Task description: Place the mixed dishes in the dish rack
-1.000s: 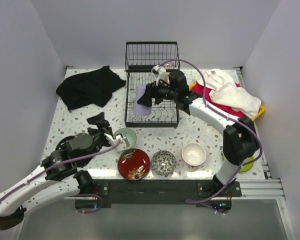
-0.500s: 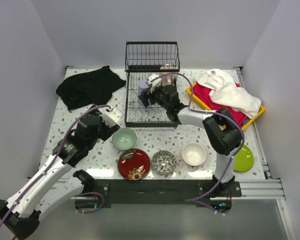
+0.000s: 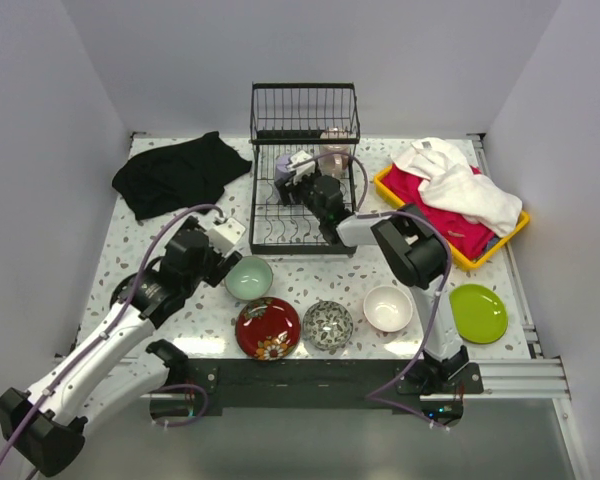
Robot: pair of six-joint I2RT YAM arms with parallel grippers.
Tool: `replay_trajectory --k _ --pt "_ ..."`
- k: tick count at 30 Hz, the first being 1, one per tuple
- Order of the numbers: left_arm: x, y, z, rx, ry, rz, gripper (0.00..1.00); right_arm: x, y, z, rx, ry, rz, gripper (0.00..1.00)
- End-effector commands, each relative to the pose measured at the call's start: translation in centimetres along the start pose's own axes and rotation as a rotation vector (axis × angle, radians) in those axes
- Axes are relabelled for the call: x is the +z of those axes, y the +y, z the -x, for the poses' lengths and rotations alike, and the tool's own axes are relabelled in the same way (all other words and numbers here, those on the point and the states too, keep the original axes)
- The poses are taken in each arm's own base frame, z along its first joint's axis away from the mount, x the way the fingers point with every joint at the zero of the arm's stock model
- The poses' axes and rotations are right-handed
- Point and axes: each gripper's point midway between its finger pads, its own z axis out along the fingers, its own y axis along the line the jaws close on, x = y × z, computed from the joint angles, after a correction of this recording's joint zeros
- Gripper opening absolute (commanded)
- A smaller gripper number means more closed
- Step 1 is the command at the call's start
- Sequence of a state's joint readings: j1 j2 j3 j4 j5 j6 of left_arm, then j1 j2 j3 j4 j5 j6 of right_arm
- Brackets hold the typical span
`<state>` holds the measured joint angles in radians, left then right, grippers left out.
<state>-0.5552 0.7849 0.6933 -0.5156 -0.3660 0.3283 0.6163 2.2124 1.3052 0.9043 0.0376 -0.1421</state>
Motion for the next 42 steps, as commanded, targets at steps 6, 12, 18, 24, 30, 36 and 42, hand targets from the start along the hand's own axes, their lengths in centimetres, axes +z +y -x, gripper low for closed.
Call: replay_trajectory --k 6,12,18,24,30,36,42 --pt "0.5 0.0 -0.3 -0.088 -0.011 -0.004 0.93 4.0 -2.9 0.9 -0.044 -0.102 -0.172 0.00" --pt "0.7 0.0 -0.5 -0.097 -0.017 -0.001 0.92 5.0 -3.2 0.2 -0.016 -0.083 -0.203 0.07" --pt "0.6 0.0 0.1 -0.101 -0.034 -0.017 0.93 5.1 -3.1 0.4 -0.034 -0.076 -0.192 0.54" --pt "0.0 0.3 0.5 -0.103 -0.060 -0.017 0.93 2.9 -2.9 1.7 -0.070 -0.048 -0.178 0.81" --pt "-0.5 0.5 0.9 -0.111 -0.095 -0.014 0.93 0.4 -2.2 2.8 -0.108 -0.028 -0.169 0.99" --pt "-0.5 0.4 0.8 -0.116 -0.109 -0.020 0.93 -1.5 -1.6 3.0 -0.123 0.021 -0.147 0.99" --pt "-0.7 0.5 0.7 -0.117 -0.122 -0.013 0.93 -4.1 -1.3 1.5 -0.134 0.093 -0.119 0.55"
